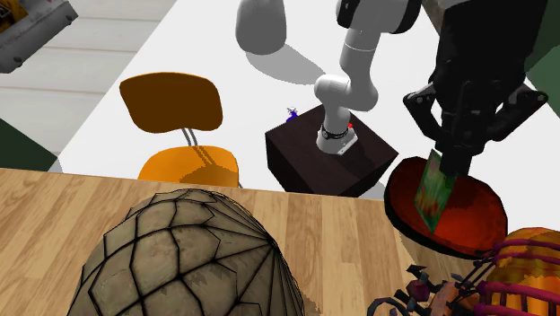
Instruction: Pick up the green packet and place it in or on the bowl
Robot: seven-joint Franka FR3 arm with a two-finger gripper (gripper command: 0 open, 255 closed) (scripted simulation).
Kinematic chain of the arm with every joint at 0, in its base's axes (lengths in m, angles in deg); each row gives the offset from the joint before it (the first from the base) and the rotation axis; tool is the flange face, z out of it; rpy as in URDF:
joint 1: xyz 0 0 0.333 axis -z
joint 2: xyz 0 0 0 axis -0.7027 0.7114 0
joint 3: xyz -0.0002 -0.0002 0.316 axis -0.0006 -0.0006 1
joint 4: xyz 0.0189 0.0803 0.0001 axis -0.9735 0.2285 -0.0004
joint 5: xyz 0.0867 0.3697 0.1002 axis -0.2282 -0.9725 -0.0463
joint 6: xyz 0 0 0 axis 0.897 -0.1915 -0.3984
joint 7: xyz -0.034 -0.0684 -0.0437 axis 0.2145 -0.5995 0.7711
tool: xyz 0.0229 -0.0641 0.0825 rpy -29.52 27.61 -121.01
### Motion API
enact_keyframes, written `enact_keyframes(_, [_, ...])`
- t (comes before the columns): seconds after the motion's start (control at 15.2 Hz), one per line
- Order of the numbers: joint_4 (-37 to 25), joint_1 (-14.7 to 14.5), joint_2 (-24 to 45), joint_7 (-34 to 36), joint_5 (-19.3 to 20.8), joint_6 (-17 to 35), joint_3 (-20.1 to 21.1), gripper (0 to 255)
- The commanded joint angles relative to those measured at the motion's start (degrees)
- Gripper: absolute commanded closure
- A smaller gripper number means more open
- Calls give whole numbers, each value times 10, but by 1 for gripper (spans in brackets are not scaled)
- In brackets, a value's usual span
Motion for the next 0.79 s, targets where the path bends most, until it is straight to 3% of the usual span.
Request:
enact_keyframes(0.0, [-5, -9, -6, 28, 13, -7, 17, 255])
enact_keyframes(0.53, [-55, -45, -8, 148, 78, -49, 103, 255])
enact_keyframes(0.73, [2, -44, -34, 140, 64, -17, 94, 255])
